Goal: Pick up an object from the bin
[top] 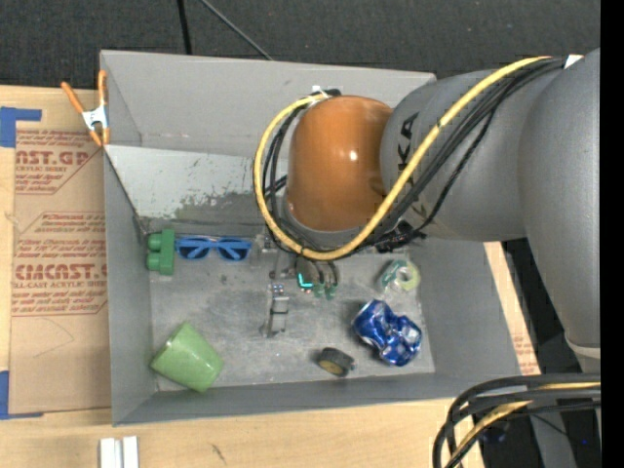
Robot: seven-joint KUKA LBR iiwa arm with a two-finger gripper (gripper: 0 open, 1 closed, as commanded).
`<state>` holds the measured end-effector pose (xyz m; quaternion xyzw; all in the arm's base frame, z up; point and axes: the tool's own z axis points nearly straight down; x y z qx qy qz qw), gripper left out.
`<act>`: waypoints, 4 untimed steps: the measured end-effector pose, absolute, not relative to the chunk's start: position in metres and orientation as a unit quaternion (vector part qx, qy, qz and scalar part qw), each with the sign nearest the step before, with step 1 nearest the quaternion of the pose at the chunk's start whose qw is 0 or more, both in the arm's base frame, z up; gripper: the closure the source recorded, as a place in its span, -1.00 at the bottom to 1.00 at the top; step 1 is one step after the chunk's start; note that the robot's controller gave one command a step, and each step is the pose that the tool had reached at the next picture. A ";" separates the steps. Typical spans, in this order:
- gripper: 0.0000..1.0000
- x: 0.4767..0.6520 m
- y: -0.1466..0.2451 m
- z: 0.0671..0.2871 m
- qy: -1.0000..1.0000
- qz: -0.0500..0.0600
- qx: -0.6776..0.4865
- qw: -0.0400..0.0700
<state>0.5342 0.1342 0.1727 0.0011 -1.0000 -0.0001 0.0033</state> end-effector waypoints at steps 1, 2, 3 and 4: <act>-1.00 0.489 0.227 0.072 -0.996 -0.001 0.095 0.001; -1.00 0.495 0.233 0.070 -0.969 -0.001 0.247 -0.003; 1.00 0.498 0.233 0.073 -0.969 -0.001 0.246 -0.004; 1.00 0.516 0.232 0.205 -0.970 -0.001 0.242 -0.005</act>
Offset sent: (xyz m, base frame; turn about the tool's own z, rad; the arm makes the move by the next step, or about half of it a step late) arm -0.0432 0.0897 -0.0970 -0.1810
